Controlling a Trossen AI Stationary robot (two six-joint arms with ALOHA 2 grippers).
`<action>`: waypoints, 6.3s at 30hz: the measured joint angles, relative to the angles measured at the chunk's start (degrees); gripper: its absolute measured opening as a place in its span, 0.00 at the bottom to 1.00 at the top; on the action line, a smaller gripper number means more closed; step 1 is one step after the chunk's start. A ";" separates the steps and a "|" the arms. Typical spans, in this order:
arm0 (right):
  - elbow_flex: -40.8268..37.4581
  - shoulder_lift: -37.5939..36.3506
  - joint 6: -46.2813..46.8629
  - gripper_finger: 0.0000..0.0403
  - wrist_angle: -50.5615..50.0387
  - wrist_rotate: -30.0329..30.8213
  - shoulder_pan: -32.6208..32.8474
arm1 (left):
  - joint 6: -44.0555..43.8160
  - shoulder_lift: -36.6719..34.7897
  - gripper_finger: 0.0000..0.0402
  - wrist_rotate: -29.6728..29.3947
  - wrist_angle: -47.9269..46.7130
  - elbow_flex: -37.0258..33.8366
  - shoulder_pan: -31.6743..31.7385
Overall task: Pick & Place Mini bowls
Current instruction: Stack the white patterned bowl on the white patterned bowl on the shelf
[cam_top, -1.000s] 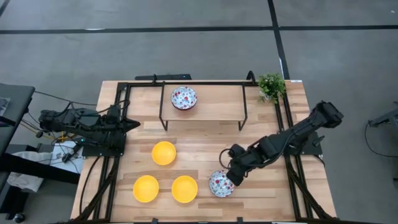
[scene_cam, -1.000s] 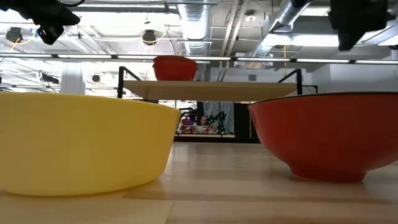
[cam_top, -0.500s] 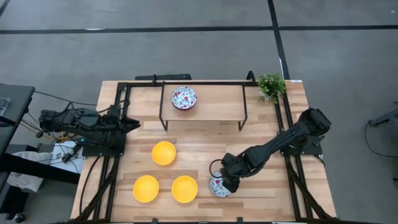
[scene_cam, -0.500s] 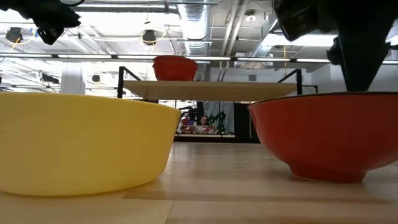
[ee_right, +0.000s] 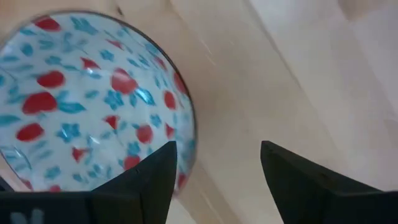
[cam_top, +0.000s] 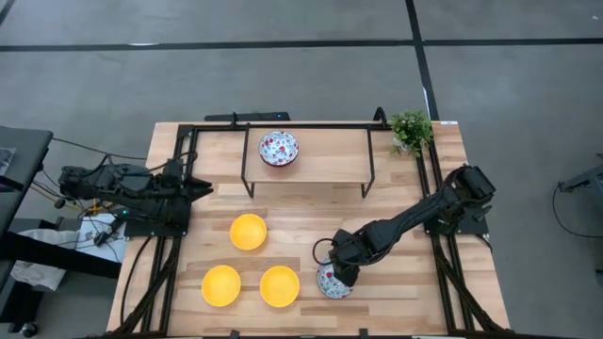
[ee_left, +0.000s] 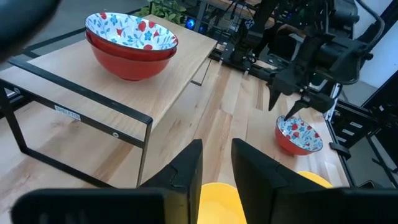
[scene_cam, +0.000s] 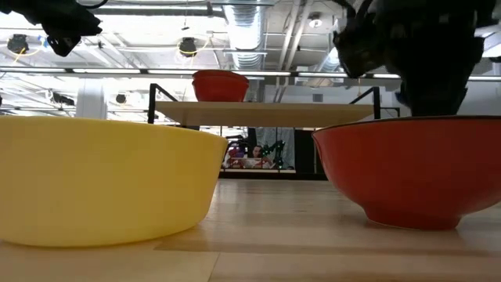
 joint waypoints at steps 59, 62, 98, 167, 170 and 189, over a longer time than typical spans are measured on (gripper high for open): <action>14.10 -0.42 -4.79 0.00 -8.22 13.75 -0.77 | 0.02 7.48 0.21 0.46 4.09 0.00 0.00; 19.23 -0.44 -6.91 0.00 -12.67 18.76 -1.63 | 0.24 7.92 0.21 0.47 6.75 0.00 0.00; 40.44 -0.57 -51.98 0.00 7.49 78.59 -11.77 | 34.28 34.60 0.46 -6.01 63.70 -0.04 0.07; 40.37 8.48 -92.94 0.07 57.11 70.43 -11.00 | 33.23 40.79 0.06 -23.06 77.69 4.09 5.07; 40.39 8.37 -92.85 0.10 56.09 69.02 -10.88 | 32.97 40.75 0.05 -23.28 77.75 4.09 5.07; 40.39 8.39 -93.44 0.33 53.21 66.65 -10.70 | 33.41 40.89 0.02 -22.86 77.78 4.04 4.87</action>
